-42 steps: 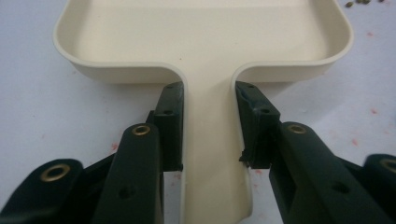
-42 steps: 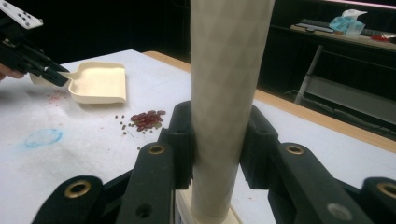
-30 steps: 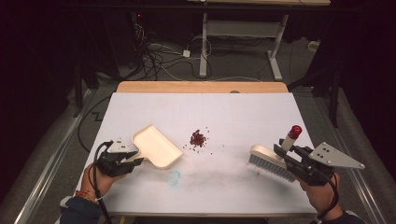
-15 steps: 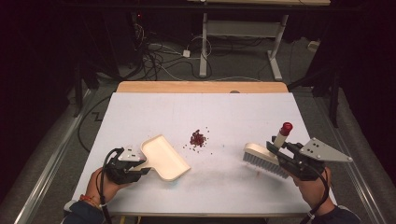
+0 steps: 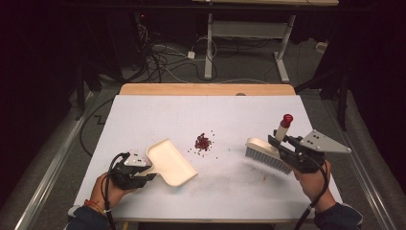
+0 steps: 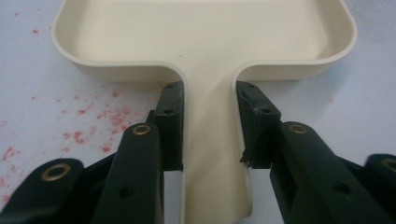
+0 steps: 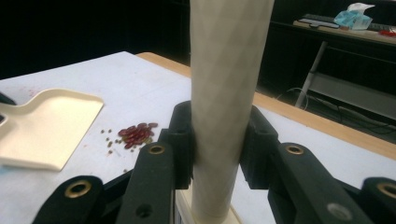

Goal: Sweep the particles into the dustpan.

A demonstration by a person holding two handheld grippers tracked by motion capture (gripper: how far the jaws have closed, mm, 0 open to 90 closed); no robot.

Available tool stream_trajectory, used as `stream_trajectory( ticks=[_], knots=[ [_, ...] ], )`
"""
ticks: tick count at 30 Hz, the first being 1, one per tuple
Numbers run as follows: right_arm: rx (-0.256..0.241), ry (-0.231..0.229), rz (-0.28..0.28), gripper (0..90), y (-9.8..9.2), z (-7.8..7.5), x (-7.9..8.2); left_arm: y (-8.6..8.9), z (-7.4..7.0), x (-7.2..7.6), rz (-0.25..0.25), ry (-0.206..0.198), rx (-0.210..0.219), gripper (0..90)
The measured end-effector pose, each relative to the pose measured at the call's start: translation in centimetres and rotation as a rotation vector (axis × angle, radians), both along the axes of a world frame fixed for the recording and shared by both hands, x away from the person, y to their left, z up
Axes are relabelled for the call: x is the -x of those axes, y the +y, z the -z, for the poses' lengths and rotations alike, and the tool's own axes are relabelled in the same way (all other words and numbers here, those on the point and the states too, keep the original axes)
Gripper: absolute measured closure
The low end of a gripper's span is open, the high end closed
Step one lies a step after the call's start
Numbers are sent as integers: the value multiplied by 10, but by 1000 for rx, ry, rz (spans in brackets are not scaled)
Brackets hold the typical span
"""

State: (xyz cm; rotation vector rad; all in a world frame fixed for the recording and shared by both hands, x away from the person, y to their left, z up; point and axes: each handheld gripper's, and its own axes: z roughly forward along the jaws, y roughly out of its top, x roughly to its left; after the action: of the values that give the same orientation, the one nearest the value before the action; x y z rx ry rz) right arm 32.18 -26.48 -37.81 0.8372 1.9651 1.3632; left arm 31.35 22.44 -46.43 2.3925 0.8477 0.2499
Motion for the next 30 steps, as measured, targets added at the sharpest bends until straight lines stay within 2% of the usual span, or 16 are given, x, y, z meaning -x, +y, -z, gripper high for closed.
stream_trajectory(
  ticks=[2,4,5,7,8,9,10,11,14,17,19,22,23,27,29,30],
  knots=[
    [6,4,4,701,9,-1,-15,-1,0,0,2,-1,1,638],
    [3,6,7,701,12,-2,-21,-2,0,-1,1,6,1,638],
    [-3,15,-2,702,20,-5,-33,-3,1,-1,-2,8,9,638],
    [-10,17,-1,702,24,-6,-38,-4,2,-2,-2,12,14,638],
    [-1,12,-5,702,31,-8,-50,-5,3,-2,-5,16,16,638],
    [-1,12,-5,702,31,-8,-50,-5,4,-3,-4,19,15,638],
    [-6,15,4,703,39,-8,-63,-6,5,-3,-4,21,11,638],
    [-6,15,4,703,39,-8,-63,-7,5,-3,-4,23,7,638],
    [-10,23,38,703,58,-7,-92,-7,7,-3,-5,26,8,638],
    [-7,20,63,703,72,-7,-109,-8,7,-3,-5,22,9,637],
    [-9,16,72,703,77,-6,-113,-8,8,-3,-3,21,9,637],
    [-14,2,105,703,95,3,-130,-8,8,-3,-2,25,12,637],
    [-14,2,105,703,95,3,-130,-8,8,-4,-3,28,16,637],
    [-20,6,139,704,112,20,-142,-10,10,-5,-2,34,14,638],
    [-11,21,130,704,123,32,-146,-10,9,-6,-3,37,18,638],
    [-11,21,130,704,123,32,-146,-10,9,-6,-1,40,16,638]
  ],
)
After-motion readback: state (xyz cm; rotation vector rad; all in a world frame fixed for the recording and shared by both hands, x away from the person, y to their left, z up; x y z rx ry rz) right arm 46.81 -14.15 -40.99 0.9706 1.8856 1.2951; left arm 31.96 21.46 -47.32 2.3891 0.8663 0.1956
